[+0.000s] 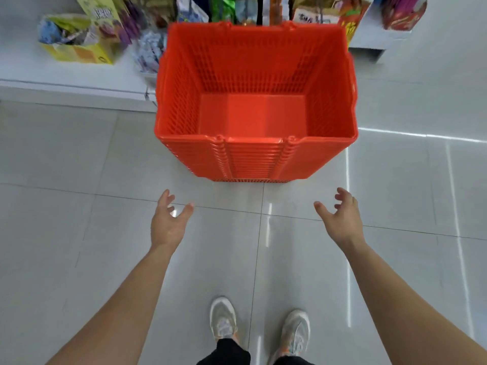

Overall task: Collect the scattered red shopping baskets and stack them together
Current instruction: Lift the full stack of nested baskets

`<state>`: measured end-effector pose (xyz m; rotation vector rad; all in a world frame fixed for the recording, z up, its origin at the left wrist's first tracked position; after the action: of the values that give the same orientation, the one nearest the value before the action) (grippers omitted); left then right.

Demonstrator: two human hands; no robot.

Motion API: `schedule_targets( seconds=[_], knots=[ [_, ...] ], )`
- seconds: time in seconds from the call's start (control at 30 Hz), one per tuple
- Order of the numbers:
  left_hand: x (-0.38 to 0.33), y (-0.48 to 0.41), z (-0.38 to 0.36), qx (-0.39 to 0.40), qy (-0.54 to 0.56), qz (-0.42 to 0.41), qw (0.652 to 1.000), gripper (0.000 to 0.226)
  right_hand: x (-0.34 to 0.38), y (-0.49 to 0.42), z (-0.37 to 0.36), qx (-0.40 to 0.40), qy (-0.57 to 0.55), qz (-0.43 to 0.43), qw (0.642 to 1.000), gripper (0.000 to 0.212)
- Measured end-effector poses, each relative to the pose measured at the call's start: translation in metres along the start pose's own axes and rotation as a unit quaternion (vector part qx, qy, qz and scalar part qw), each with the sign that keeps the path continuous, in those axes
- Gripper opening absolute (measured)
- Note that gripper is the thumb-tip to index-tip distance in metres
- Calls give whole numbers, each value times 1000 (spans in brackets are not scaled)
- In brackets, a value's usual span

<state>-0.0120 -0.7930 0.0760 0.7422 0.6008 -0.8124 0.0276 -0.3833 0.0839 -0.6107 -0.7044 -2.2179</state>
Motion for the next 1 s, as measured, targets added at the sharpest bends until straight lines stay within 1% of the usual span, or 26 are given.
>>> schedule_targets(
  seconds=[0.1, 0.2, 0.33, 0.4, 0.53, 0.67, 0.8, 0.9, 1.0],
  knots=[
    [43, -34, -52, -18, 24, -2, 1000, 84, -41, -37, -61, -1, -26, 16, 1000, 79],
    [72, -68, -103, -31, 39, -25, 998, 85, -74, -73, -114, -12, -70, 21, 997, 81],
    [93, -109, -150, -69, 87, -43, 993, 89, -97, -115, -156, -46, -136, 32, 989, 88],
    [97, -125, -163, -79, 112, -55, 989, 90, -99, -130, -165, -55, -169, 51, 983, 88],
    [94, -151, -172, -96, 153, -99, 979, 85, -89, -151, -175, -59, -235, 100, 965, 65],
    [92, -163, -182, -105, 205, -117, 966, 78, -83, -163, -181, -61, -283, 121, 950, 55],
    [92, -161, -192, -101, 236, -132, 957, 80, -85, -164, -189, -51, -331, 139, 932, 54],
    [90, -161, -195, -97, 248, -139, 954, 81, -82, -159, -192, -72, -344, 146, 925, 49],
    [90, -157, -198, -94, 256, -155, 950, 74, -83, -156, -191, -92, -368, 147, 914, 45]
  ],
)
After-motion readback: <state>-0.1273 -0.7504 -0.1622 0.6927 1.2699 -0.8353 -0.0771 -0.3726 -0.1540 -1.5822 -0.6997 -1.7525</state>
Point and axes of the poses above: each hand's wrist, its own y-axis away from the middle knuckle, its own z-axis out of the back of the hand, x = y × z, the point moved 3 cm from there along -y, towards the middle knuckle, and after that the axes turned 9 degrees about -x, right-handed, at the moved point
